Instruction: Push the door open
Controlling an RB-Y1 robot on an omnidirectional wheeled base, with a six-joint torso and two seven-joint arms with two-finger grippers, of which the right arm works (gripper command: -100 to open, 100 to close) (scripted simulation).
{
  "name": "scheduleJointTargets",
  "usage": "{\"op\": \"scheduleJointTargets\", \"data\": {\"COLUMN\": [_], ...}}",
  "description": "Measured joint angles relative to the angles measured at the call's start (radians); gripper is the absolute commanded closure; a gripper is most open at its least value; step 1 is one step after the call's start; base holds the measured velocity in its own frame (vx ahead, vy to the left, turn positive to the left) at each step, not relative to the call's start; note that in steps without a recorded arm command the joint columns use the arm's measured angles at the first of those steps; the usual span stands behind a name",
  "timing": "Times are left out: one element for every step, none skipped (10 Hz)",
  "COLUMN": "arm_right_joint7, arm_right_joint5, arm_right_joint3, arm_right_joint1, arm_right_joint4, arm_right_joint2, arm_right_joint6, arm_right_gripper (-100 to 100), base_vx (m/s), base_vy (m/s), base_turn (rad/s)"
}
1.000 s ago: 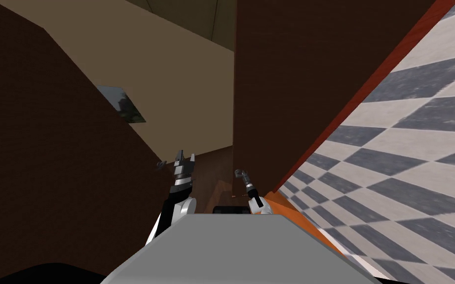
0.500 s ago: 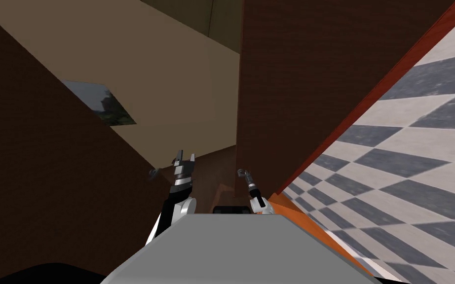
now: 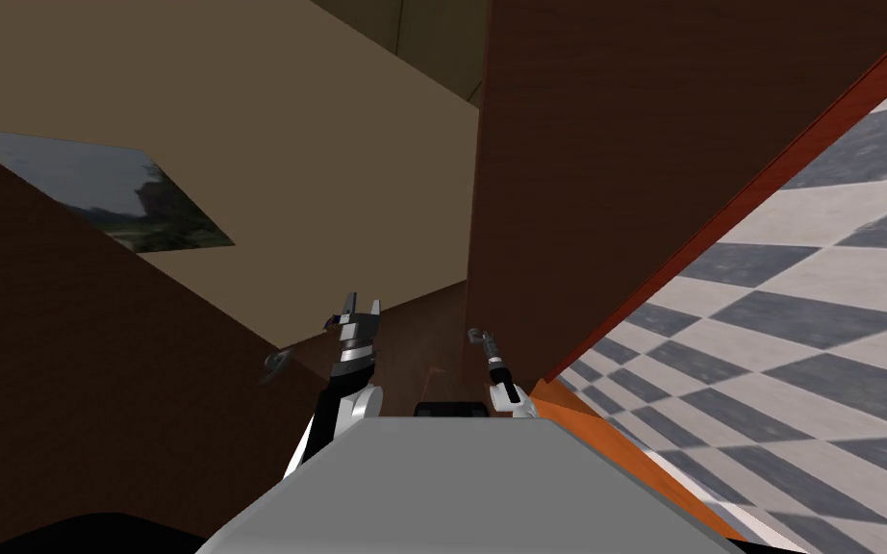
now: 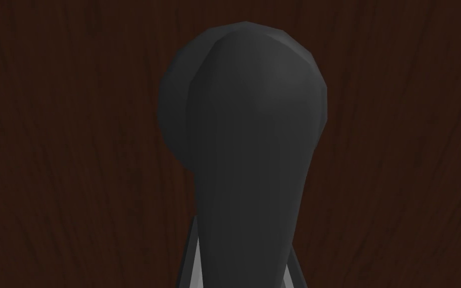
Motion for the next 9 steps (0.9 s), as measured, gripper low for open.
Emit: {"op": "scheduleJointTargets", "data": {"arm_right_joint7": [0.003, 0.005, 0.008, 0.008, 0.008, 0.010, 0.015, 0.017, 0.022], "arm_right_joint5": [-0.005, -0.010, -0.013, -0.015, -0.018, -0.022, -0.027, -0.032, -0.037], "arm_right_joint3": [-0.010, -0.020, -0.029, -0.032, -0.037, -0.044, -0.053, -0.062, -0.072], "arm_right_joint1": [0.000, -0.001, -0.001, -0.002, 0.002, 0.011, 0.015, 0.012, 0.014], "arm_right_joint4": [0.002, 0.007, 0.006, 0.005, 0.004, -0.003, -0.009, -0.003, -0.009], "arm_right_joint2": [0.001, 0.003, 0.005, 0.003, -0.004, -0.008, -0.011, -0.014, -0.013], "arm_right_joint6": [-0.002, -0.005, -0.004, -0.004, -0.005, 0.001, 0.006, 0.004, 0.006], "arm_right_gripper": [100, 100, 100, 100, 100, 100, 100, 100, 100], "base_vx": [0.158, 0.157, 0.069, 0.100, 0.170, 0.169, 0.164, 0.182, 0.179], "base_vy": [0.113, 0.085, 0.019, 0.047, 0.095, 0.112, 0.058, 0.085, 0.096], "base_turn": [-0.070, -0.056, -0.036, -0.034, -0.064, -0.063, -0.050, -0.038, -0.048]}}
